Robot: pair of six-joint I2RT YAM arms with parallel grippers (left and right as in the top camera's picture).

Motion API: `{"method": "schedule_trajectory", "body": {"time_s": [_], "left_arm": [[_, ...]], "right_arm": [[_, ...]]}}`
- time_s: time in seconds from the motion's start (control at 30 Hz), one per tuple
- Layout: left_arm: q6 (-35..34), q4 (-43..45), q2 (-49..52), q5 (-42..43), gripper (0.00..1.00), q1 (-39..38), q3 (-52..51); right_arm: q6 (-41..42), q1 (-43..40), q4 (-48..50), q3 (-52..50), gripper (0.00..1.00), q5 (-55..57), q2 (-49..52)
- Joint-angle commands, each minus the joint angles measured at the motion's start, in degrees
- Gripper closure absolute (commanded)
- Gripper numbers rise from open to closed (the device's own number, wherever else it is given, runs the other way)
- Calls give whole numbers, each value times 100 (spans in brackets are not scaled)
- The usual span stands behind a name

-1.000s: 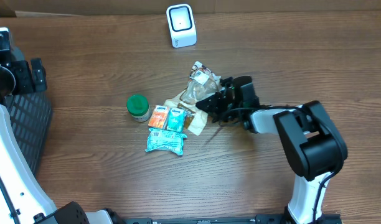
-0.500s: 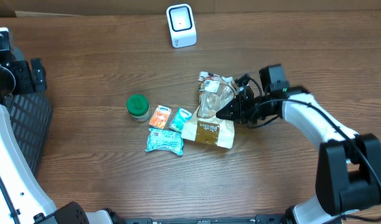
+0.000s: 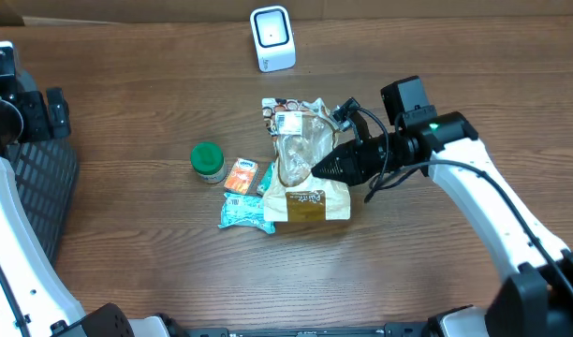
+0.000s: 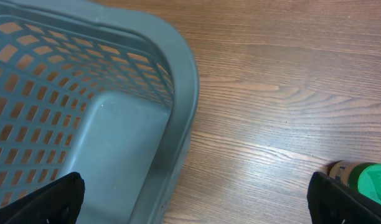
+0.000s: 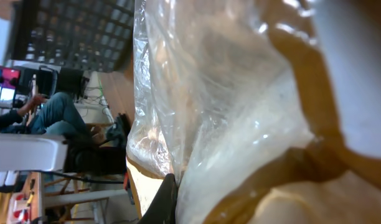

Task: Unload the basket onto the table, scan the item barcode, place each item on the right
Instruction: 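Lift the bag and raise it toward the white barcode scanner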

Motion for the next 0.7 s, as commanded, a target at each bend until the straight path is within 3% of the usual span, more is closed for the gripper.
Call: {"method": "schedule_trajectory", "body": {"time_s": [0.0,0.2,0.43,0.67], "left_arm": [[127,20,28,2,0,24,26],[127,20,28,2,0,24,24],[127,20,28,2,0,24,26],[127,20,28,2,0,24,26]], "right_arm": [[-118,37,22,168,96,-291,-538],[472,140,35,269,96,-109,-970],[1283,728,-612,1364,96,2103,-835],[1578,1241,-752,3163,96,5047,-42]]}}
